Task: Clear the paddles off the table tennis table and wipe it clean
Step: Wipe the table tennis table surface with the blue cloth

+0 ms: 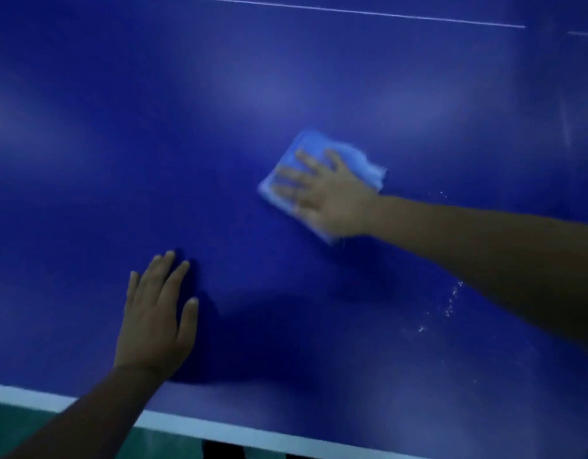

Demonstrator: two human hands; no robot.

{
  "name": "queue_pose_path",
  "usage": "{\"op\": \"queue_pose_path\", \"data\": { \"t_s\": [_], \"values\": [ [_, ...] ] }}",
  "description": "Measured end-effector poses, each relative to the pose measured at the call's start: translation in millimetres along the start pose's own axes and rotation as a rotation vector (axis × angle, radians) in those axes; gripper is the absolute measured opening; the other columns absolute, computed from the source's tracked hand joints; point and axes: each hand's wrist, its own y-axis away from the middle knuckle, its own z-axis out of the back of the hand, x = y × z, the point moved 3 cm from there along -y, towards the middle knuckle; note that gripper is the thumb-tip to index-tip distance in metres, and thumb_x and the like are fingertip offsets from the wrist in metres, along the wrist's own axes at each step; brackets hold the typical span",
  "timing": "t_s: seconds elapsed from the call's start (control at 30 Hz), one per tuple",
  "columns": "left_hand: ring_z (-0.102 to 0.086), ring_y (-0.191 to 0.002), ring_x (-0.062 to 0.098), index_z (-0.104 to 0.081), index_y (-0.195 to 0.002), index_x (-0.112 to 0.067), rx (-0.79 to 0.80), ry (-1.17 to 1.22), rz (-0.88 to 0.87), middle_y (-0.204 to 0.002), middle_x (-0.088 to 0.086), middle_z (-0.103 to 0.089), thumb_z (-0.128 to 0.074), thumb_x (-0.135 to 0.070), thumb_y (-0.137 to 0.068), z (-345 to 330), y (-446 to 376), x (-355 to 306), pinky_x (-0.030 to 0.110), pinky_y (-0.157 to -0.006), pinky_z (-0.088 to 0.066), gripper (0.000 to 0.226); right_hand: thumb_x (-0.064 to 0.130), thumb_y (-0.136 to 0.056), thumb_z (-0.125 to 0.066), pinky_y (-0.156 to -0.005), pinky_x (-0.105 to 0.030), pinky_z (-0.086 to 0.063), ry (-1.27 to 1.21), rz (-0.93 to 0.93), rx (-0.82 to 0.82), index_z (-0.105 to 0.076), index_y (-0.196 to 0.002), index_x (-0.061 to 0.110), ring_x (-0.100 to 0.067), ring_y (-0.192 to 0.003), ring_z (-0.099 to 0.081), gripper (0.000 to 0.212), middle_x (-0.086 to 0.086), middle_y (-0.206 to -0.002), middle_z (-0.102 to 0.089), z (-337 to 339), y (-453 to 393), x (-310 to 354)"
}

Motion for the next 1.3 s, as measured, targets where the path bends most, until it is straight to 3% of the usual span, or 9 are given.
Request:
{"op": "queue_pose_path", "data": {
  "t_s": [0.1, 0.17, 0.4, 0.57, 0.67, 0.77, 0.9, 1.17, 1.3],
  "values": [
    [-0.024, -0.149, 0.03, -0.047, -0.144, -0.004, 0.03, -0.015, 0.013, -0.158, 0.013, -0.034, -0.032, -0.043, -0.098, -2.3, 31.9, 7.9, 0.04, -0.125, -0.002, 0.062, 0.048, -0.102, -0.032, -0.115, -0.066, -0.008, -0.018, 0.547, 0.06, -0.042, -0.149, 0.036, -0.035, -0.15, -0.019, 0.049, 0.005, -0.16, -0.032, -10.2, 75.3, 71.1],
    [-0.025, -0.149, 0.032, -0.047, -0.143, -0.003, 0.032, -0.013, -0.016, -0.158, 0.014, -0.034, -0.028, -0.045, -0.1, -5.8, 49.1, 3.3, 0.045, -0.124, -0.004, 0.063, 0.048, -0.104, -0.031, -0.116, -0.065, -0.008, -0.044, 0.629, 0.117, -0.043, -0.148, 0.037, -0.032, -0.151, -0.017, 0.048, 0.006, -0.16, -0.033, -9.1, 106.1, 59.0],
    [-0.028, -0.145, 0.04, -0.05, -0.139, 0.0, 0.035, -0.023, -0.09, -0.152, 0.021, -0.038, -0.029, -0.044, -0.101, -13.5, 73.0, -6.4, 0.055, -0.123, -0.007, 0.062, 0.055, -0.1, -0.014, -0.117, -0.062, -0.01, -0.124, -0.554, -0.02, -0.013, -0.153, 0.042, -0.03, -0.152, -0.013, 0.054, 0.004, -0.164, -0.023, -8.8, 113.0, -77.1],
    [-0.028, -0.145, 0.041, -0.052, -0.137, 0.0, 0.088, -0.048, -0.078, -0.151, 0.022, -0.039, -0.022, -0.047, -0.102, -14.5, 70.1, -4.7, 0.055, -0.123, -0.009, 0.066, 0.046, -0.101, -0.031, -0.113, -0.066, -0.015, -0.088, -0.193, 0.018, -0.034, -0.151, 0.034, -0.038, -0.149, -0.019, 0.051, -0.001, -0.161, -0.03, -22.8, 198.6, 53.4],
    [-0.027, -0.145, 0.041, -0.052, -0.137, 0.001, 0.096, -0.038, -0.077, -0.152, 0.023, -0.038, -0.021, -0.048, -0.102, -14.5, 70.3, -6.3, 0.051, -0.124, -0.006, 0.067, 0.051, -0.104, -0.025, -0.116, -0.063, -0.014, -0.099, -0.026, 0.143, -0.035, -0.151, 0.036, -0.035, -0.151, -0.016, 0.05, 0.002, -0.161, -0.03, -17.4, 210.6, 46.8],
    [-0.027, -0.145, 0.042, -0.052, -0.137, 0.002, 0.089, -0.026, -0.081, -0.152, 0.023, -0.038, -0.022, -0.046, -0.102, -13.1, 68.7, -6.1, 0.051, -0.124, -0.007, 0.066, 0.054, -0.102, -0.018, -0.112, -0.062, -0.019, -0.112, -0.343, 0.057, -0.029, -0.152, 0.036, -0.034, -0.148, -0.021, 0.054, -0.001, -0.16, -0.033, -11.3, 165.4, -15.4],
    [-0.026, -0.145, 0.042, -0.051, -0.137, 0.003, 0.085, -0.015, -0.088, -0.152, 0.023, -0.036, -0.031, -0.04, -0.098, -13.7, 69.9, -7.4, 0.052, -0.124, -0.008, 0.061, 0.055, -0.099, -0.015, -0.121, -0.054, -0.001, -0.211, -0.856, 0.008, -0.019, -0.156, 0.038, -0.021, -0.153, 0.001, 0.06, 0.01, -0.166, -0.011, -4.8, 137.1, -59.3],
    [-0.022, -0.147, 0.041, -0.049, -0.14, 0.001, 0.115, -0.015, -0.095, -0.155, 0.023, -0.031, -0.033, -0.039, -0.096, -12.9, 70.1, -5.5, 0.044, -0.125, -0.001, 0.062, 0.05, -0.103, -0.028, -0.112, -0.065, -0.02, -0.141, -0.556, 0.013, -0.037, -0.149, 0.033, -0.037, -0.148, -0.024, 0.05, 0.001, -0.159, -0.034, -27.2, 262.1, 157.8],
    [-0.018, -0.148, 0.038, -0.047, -0.141, -0.001, 0.105, -0.007, -0.101, -0.155, 0.022, -0.03, -0.033, -0.039, -0.095, -12.9, 68.9, -5.8, 0.039, -0.124, 0.005, 0.062, 0.051, -0.102, -0.027, -0.11, -0.065, -0.026, -0.152, -0.524, 0.085, -0.037, -0.148, 0.035, -0.036, -0.146, -0.027, 0.049, 0.0, -0.157, -0.038, -32.7, 274.3, 136.1]
  ]
}}
